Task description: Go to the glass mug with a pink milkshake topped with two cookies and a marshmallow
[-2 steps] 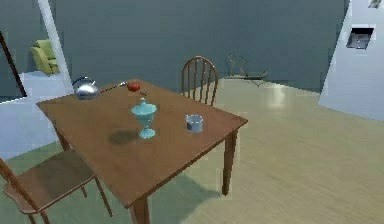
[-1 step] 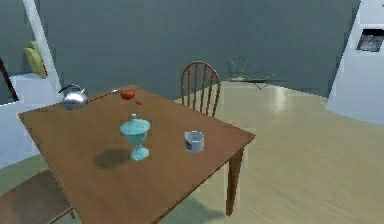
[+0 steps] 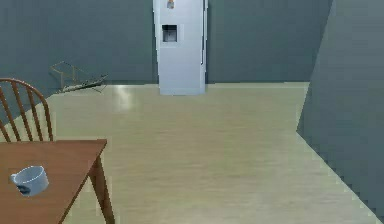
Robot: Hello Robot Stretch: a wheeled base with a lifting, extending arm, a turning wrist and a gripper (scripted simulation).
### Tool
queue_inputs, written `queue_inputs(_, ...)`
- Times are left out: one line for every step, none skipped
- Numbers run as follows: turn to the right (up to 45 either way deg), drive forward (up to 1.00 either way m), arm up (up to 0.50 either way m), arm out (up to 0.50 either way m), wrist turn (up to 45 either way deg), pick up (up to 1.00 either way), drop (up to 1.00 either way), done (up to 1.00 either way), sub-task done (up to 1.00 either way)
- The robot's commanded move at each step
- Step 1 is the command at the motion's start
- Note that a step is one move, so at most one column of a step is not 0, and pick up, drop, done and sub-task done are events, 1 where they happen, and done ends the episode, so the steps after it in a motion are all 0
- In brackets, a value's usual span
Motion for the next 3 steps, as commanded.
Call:
queue_inputs(36.0,0.00,0.00,0.00,0.0,0.00,0.00,0.00,0.00)
queue_inputs(0.0,0.45,0.00,0.00,0.0,0.00,0.00,0.00,0.00)
queue_inputs(3.0,0.00,0.00,0.00,0.0,0.00,0.00,0.00,0.00)
